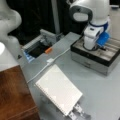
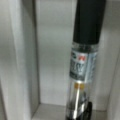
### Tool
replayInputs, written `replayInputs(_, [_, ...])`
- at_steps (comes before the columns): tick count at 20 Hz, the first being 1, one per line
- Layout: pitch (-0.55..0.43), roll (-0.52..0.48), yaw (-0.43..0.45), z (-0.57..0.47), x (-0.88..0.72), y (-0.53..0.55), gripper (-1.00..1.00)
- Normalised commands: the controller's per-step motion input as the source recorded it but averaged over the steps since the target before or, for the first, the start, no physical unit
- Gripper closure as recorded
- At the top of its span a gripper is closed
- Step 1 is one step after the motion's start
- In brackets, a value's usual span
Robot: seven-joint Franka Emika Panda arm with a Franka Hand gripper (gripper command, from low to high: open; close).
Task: Open the box. Pick up the pen. Place the pen in the box. Pick up the book. Place the book on the shelf.
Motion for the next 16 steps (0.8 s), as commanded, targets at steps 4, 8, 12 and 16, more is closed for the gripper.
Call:
replayInputs(4, [0.058, -0.182, 0.152, 0.19, 0.04, -0.19, -1.00])
replayInputs(8, [0.086, -0.176, 0.225, 0.17, 0.07, -0.25, -1.00])
replayInputs(12, [0.082, -0.171, 0.246, 0.13, 0.11, -0.31, -1.00])
replayInputs(16, [0.078, -0.197, 0.295, 0.09, 0.13, -0.30, -1.00])
